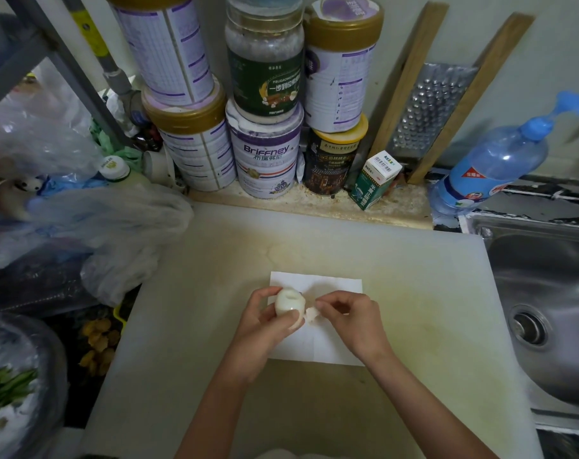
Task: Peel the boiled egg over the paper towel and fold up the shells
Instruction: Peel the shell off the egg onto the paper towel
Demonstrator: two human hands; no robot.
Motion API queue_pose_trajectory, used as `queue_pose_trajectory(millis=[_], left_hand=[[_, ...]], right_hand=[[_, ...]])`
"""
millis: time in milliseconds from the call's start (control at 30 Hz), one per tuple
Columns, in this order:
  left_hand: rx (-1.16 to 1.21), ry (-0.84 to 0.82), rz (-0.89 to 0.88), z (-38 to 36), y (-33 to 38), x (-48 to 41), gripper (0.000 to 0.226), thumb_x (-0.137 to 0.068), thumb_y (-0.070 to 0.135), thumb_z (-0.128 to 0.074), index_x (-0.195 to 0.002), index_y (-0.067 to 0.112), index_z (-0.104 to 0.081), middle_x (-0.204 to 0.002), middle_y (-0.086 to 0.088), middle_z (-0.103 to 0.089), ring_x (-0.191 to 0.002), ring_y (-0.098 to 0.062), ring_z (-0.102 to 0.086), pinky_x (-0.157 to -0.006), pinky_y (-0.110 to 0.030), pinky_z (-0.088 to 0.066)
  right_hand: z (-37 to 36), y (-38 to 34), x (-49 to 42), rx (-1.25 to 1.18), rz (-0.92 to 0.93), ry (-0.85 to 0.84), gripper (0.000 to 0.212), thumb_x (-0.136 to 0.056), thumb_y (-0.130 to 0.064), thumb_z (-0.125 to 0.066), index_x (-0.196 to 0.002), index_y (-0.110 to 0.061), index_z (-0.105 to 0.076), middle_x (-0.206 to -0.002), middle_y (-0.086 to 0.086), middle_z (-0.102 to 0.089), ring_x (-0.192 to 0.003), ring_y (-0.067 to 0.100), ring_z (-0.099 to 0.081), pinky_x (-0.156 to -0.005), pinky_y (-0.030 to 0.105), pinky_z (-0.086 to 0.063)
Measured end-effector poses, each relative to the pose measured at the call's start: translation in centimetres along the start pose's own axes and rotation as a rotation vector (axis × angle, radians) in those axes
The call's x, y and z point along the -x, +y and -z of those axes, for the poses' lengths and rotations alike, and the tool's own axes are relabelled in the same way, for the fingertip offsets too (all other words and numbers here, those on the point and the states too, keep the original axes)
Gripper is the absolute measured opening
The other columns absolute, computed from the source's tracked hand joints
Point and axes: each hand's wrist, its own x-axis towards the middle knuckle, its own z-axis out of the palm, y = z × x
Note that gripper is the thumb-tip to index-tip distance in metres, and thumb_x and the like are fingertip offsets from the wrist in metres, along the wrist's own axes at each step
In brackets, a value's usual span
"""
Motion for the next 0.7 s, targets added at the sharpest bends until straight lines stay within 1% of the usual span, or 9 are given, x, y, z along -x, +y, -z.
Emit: queue_pose_trajectory(millis=[67, 100, 233, 300, 367, 433, 467, 600, 700], left_hand=[[0.073, -0.035, 0.009, -0.1, 0.0, 0.0, 0.044, -0.074, 0.005, -0.067, -0.115, 0.01, -0.053, -0.114, -0.021, -0.067, -0.109, -0.032, -0.064, -0.092, -0.039, -0.052], [0.112, -0.052, 0.008, -0.2, 0.0, 0.0, 0.042, -0.075, 0.002, -0.066, -0.115, 0.007, -0.054, -0.116, -0.022, -0.066, -0.109, -0.032, -0.064, -0.091, -0.038, -0.053], [0.216, -0.082, 0.008, -0.4, 0.3, 0.0, 0.035, -0.079, -0.009, -0.061, -0.112, 0.003, -0.06, -0.113, -0.021, -0.064, -0.106, -0.029, -0.065, -0.093, -0.043, -0.052], [0.229, -0.084, 0.01, -0.5, 0.4, -0.1, 0.039, -0.074, -0.004, -0.062, -0.112, 0.002, -0.06, -0.109, -0.018, -0.063, -0.104, -0.028, -0.065, -0.094, -0.045, -0.051], [0.242, -0.093, 0.019, -0.6, 0.6, -0.1, 0.045, -0.072, 0.001, -0.059, -0.117, -0.003, -0.057, -0.111, -0.019, -0.061, -0.103, -0.027, -0.065, -0.093, -0.043, -0.052], [0.242, -0.108, 0.02, -0.6, 0.6, -0.2, 0.047, -0.074, 0.001, -0.056, -0.12, -0.006, -0.053, -0.116, -0.022, -0.06, -0.108, -0.027, -0.064, -0.091, -0.041, -0.053], [0.234, -0.124, 0.017, -0.6, 0.7, -0.2, 0.046, -0.075, 0.001, -0.054, -0.121, -0.007, -0.052, -0.119, -0.022, -0.061, -0.111, -0.028, -0.062, -0.091, -0.039, -0.053], [0.152, -0.217, -0.031, -0.9, 0.6, 0.1, 0.041, -0.078, -0.001, -0.057, -0.12, 0.002, -0.057, -0.122, -0.018, -0.064, -0.118, -0.029, -0.059, -0.095, -0.035, -0.05], [-0.092, -0.144, -0.061, -1.1, 0.8, 0.4, 0.042, -0.077, 0.012, -0.072, -0.117, 0.019, -0.062, -0.119, -0.006, -0.067, -0.112, -0.019, -0.063, -0.091, -0.028, -0.05]], right_hand=[[0.0, -0.3, 0.2, 0.022, 0.059, -0.018, 0.013, -0.085, -0.015, -0.065, -0.086, -0.022, -0.076, -0.074, -0.027, -0.064, -0.072, -0.012, -0.061, -0.069, 0.004, -0.045], [0.0, -0.5, 0.2, 0.033, 0.088, -0.005, 0.013, -0.085, -0.014, -0.065, -0.086, -0.021, -0.076, -0.074, -0.027, -0.062, -0.071, -0.012, -0.06, -0.066, 0.003, -0.043], [0.4, -1.4, 0.4, 0.084, 0.149, 0.098, 0.018, -0.075, -0.012, -0.073, -0.064, -0.026, -0.069, -0.07, -0.012, -0.063, -0.066, 0.003, -0.06, -0.064, 0.017, -0.048], [0.7, -2.0, 0.5, 0.055, 0.149, 0.135, 0.022, -0.075, -0.019, -0.074, -0.058, -0.026, -0.062, -0.066, -0.01, -0.061, -0.063, 0.005, -0.058, -0.06, 0.014, -0.045], [0.9, -2.6, 0.6, 0.004, 0.151, 0.12, 0.018, -0.079, -0.025, -0.07, -0.063, -0.024, -0.063, -0.067, -0.009, -0.064, -0.065, 0.003, -0.058, -0.058, 0.01, -0.043], [0.9, -3.2, 0.9, -0.053, 0.128, 0.021, 0.008, -0.08, -0.029, -0.069, -0.077, -0.022, -0.068, -0.072, -0.009, -0.068, -0.068, 0.0, -0.06, -0.061, 0.009, -0.045], [0.8, -3.4, 1.1, -0.06, 0.116, -0.026, 0.01, -0.079, -0.03, -0.071, -0.085, -0.022, -0.069, -0.075, -0.008, -0.069, -0.069, -0.001, -0.061, -0.063, 0.009, -0.047], [0.4, -3.5, 1.3, -0.077, 0.119, -0.032, 0.014, -0.076, -0.022, -0.076, -0.088, -0.02, -0.071, -0.076, -0.005, -0.07, -0.069, 0.0, -0.063, -0.066, 0.01, -0.049], [0.2, -3.5, 1.4, -0.062, 0.169, 0.02, 0.008, -0.077, -0.016, -0.075, -0.084, -0.018, -0.073, -0.075, -0.005, -0.071, -0.068, 0.001, -0.064, -0.064, 0.009, -0.048]])
